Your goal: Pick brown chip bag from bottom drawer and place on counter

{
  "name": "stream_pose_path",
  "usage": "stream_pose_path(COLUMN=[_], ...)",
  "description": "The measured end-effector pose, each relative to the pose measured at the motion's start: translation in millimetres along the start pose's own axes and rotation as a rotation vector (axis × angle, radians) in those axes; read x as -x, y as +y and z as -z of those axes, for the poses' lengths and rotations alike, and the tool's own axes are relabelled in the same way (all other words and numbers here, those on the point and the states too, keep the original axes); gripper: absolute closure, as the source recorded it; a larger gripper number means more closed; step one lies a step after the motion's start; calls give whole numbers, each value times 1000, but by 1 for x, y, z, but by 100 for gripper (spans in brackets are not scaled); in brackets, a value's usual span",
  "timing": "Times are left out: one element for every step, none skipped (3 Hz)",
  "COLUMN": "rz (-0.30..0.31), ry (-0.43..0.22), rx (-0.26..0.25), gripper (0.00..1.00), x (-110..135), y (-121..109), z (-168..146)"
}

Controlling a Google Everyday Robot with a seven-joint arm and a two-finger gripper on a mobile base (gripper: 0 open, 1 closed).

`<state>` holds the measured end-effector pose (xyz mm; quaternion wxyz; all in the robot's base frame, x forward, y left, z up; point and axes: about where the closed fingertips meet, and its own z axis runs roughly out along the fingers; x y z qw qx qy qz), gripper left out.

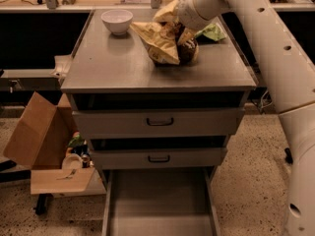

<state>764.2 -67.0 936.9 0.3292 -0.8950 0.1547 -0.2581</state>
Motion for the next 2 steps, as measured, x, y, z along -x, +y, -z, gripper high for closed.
stream_pose_path(rz=[-3,1], ry=[-2,3], rx=[7,11], gripper=[0,0], x=[-3,-6], y=[1,0], z=[-1,3])
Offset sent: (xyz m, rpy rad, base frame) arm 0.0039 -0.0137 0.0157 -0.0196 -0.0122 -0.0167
